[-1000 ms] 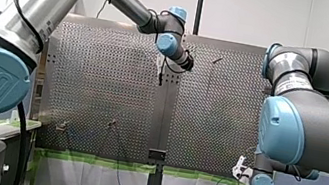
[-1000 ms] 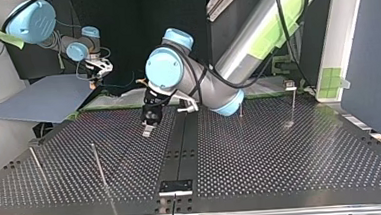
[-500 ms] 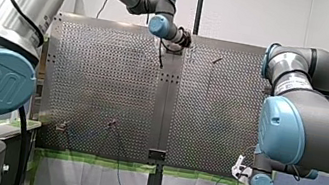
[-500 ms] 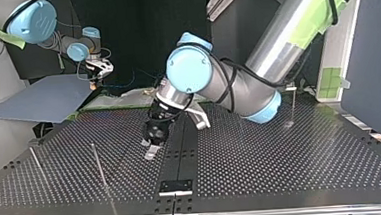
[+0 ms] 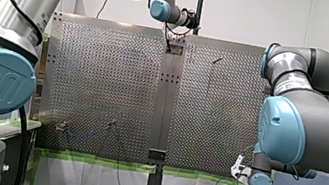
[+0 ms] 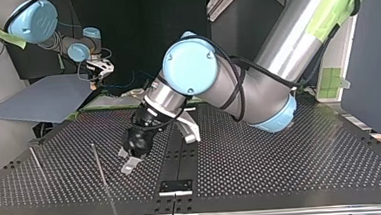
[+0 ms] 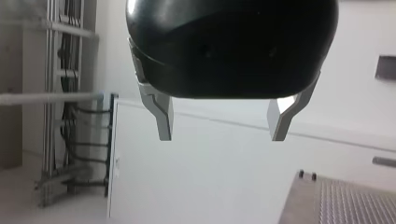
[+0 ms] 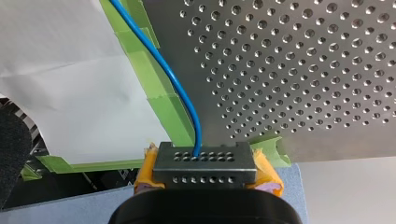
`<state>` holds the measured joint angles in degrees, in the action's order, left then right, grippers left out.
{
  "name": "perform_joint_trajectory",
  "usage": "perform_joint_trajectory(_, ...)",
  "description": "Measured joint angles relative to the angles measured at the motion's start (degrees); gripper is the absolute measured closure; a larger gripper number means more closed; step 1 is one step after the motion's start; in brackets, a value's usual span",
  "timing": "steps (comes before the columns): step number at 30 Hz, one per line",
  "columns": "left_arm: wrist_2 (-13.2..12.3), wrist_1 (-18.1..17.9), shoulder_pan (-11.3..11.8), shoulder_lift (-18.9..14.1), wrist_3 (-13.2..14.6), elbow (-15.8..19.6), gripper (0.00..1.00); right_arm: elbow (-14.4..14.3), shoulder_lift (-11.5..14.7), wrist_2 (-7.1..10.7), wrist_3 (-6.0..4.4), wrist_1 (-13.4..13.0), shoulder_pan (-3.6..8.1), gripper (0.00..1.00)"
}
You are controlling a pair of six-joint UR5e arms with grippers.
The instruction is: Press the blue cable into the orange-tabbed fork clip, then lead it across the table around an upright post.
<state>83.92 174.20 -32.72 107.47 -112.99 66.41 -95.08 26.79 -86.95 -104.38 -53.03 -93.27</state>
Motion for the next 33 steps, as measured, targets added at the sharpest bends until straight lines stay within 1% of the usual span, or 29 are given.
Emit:
perform_joint_trajectory(3, -1.47, 0.14, -0.19, 0.25, 0.04, -0.25, 0.01, 0.00, 0.00, -0.20, 0.07, 0.07, -0.04, 1.00)
perform_joint_trajectory(7, -3.50, 1.45, -0.40, 1.71, 0.57, -0.31, 0.01, 0.01, 0.00, -0.30, 0.11, 0.10, -0.08, 1.00)
perform_joint_trajectory(10, -5.05, 2.91, -0.71, 3.20, 1.79, -0.32, 0.01, 0.02, 0.00, -0.32, 0.12, 0.10, -0.09, 1.00)
perform_joint_trajectory(13, -5.92, 4.49, -0.99, 4.48, 3.39, -0.33, 0.01, 0.02, -0.01, -0.33, 0.12, 0.11, -0.07, 1.00)
perform_joint_trajectory(18, -5.95, 5.84, -1.19, 5.10, 5.46, -0.34, 0.01, 0.02, -0.01, -0.33, 0.12, 0.10, -0.08, 1.00)
perform_joint_trajectory(29, -4.93, 6.64, -1.82, 5.18, 6.10, -0.34, 0.01, 0.01, -0.01, -0.34, 0.07, 0.11, -0.09, 1.00)
perform_joint_trajectory(33, -3.54, 7.82, -2.40, 5.16, 6.70, -0.34, 0.01, 0.03, -0.01, -0.33, 0.11, 0.11, -0.10, 1.00)
